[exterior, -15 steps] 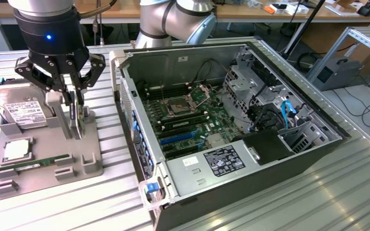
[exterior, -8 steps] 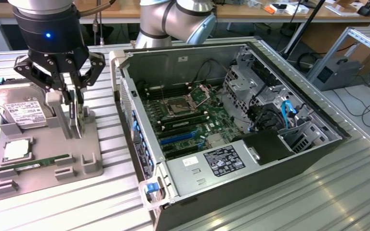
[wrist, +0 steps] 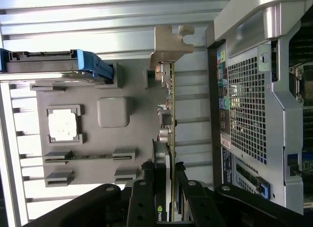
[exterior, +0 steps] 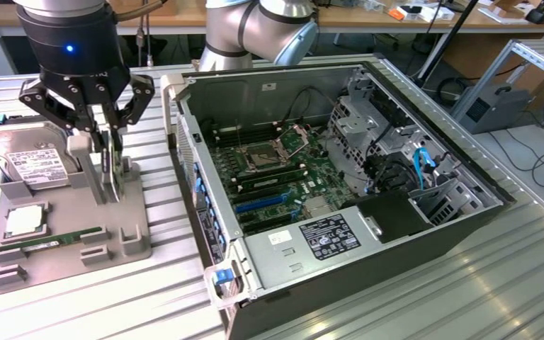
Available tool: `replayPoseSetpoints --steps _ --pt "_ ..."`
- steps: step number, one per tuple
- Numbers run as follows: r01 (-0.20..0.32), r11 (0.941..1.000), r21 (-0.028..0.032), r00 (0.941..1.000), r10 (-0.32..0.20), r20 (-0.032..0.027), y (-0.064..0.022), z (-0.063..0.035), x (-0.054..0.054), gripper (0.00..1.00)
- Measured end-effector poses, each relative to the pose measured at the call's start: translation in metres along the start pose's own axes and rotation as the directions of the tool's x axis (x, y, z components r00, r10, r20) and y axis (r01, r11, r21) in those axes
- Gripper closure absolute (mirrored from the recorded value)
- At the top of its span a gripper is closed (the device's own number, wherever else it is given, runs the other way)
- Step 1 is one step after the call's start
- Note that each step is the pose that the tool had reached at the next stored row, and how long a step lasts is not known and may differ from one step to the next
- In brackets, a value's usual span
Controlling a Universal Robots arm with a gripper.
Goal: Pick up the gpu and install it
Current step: 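Pick up the gpu and move the gpu toward the slot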
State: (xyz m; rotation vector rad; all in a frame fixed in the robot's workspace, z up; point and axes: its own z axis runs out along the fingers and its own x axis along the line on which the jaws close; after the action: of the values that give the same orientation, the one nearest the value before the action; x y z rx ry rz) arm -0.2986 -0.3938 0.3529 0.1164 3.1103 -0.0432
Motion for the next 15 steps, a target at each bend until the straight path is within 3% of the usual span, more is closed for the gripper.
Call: replayPoseSetpoints --steps 15 --pt "0.0 1.0 0.0 1.0 0.0 0.0 -0.0002 -0.0063 -0.0002 0.73"
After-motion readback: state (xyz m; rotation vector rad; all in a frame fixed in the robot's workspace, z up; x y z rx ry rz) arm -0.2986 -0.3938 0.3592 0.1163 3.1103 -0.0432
